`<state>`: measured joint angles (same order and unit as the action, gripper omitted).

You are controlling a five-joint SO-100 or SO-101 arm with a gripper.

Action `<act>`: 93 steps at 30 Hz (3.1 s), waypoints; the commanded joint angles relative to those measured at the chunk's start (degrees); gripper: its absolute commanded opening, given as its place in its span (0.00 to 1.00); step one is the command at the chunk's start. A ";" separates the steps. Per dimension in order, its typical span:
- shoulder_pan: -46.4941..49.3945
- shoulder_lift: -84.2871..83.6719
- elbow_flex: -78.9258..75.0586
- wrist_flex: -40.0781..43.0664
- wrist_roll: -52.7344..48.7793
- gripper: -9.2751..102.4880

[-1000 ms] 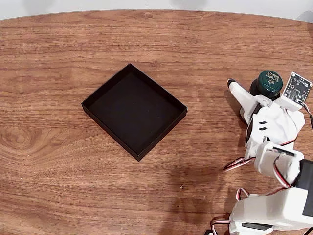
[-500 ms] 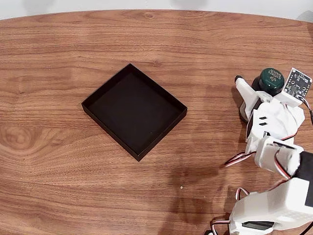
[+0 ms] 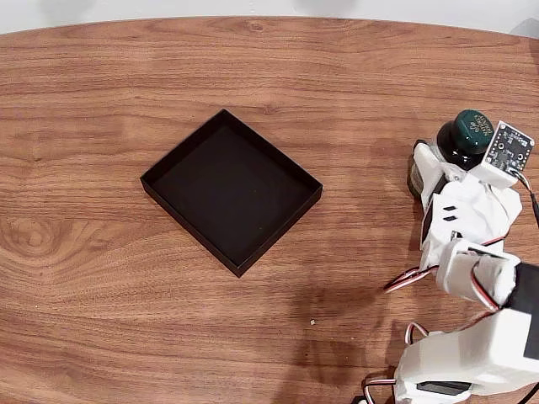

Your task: Pick up the pill bottle and place it in the black box.

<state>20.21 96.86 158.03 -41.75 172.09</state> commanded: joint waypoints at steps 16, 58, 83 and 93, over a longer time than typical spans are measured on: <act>-0.97 4.75 0.09 -2.64 -1.05 0.34; -1.58 -2.20 -4.22 -5.63 -0.62 0.51; -4.31 -14.06 -12.30 -13.97 -3.16 0.35; -5.19 -9.93 -8.61 -14.24 -3.96 0.27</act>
<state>15.91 82.35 149.24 -54.23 168.49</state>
